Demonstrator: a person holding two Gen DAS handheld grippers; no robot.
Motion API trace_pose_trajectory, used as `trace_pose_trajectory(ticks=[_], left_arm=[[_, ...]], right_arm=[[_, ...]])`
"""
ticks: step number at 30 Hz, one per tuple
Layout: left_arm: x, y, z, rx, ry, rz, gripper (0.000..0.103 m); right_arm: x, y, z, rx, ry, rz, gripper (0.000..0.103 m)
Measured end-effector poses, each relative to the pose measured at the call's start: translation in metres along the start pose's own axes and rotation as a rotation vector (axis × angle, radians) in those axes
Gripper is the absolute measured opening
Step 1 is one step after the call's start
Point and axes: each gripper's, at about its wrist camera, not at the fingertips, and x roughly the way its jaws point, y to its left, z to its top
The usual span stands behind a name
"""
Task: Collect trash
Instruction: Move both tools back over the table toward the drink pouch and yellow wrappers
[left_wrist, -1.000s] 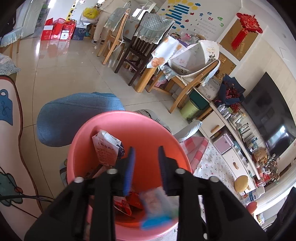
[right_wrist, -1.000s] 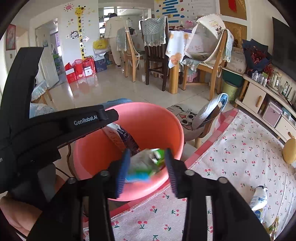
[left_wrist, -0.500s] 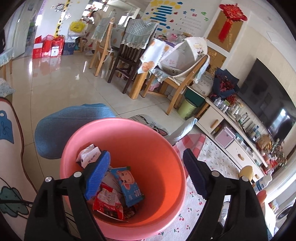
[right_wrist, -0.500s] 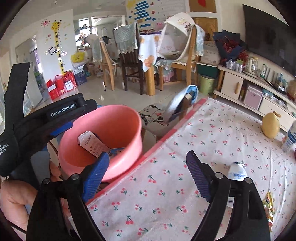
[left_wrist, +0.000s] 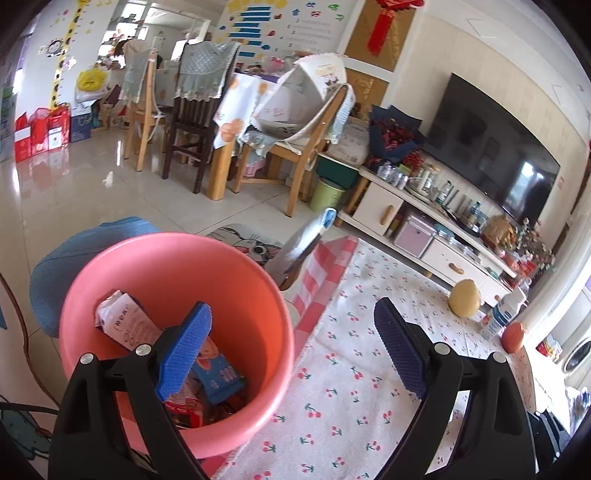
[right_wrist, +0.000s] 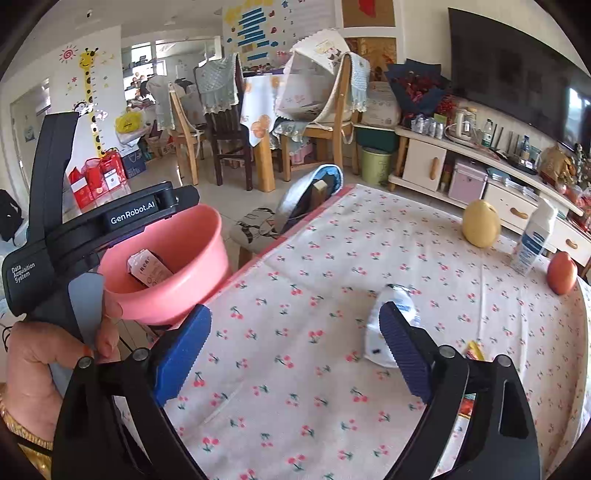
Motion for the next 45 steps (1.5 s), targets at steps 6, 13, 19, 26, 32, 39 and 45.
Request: trace_pose_trajectory(ticks=[6,13,19,26,32,39,45], left_arm=[[0.001,-0.021,-0.01,0.066,0.019,-0.036,0.091],[0.003,-0.044,-0.021,0.129,0.035,-0.067,0.091],[0.007,-0.066,-0.031,0.189,0.063,-0.097,0.091],[0.013,-0.093,-0.049,0.256,0.117,-0.136,0.091],[0.026,-0.118,-0.07,0.274,0.22,-0.201,0.091],[0.042,-0.153,-0.091,0.342,0.293,-0.233,0.091],[0.068,-0.169,-0.101,0.34,0.352,-0.209,0.091]], right_arm=[[-0.022,-0.03,-0.016,0.057,-0.023,-0.042,0.092],[-0.042,-0.07,-0.035,0.131,-0.032,-0.078,0.093],[-0.054,-0.099,-0.047,0.179,-0.036,-0.1,0.093],[-0.062,-0.127,-0.06,0.223,-0.024,-0.123,0.093],[-0.056,-0.147,-0.069,0.253,0.034,-0.133,0.093],[-0.037,-0.158,-0.077,0.257,0.13,-0.094,0.092],[-0.025,-0.158,-0.08,0.23,0.173,-0.048,0.092]])
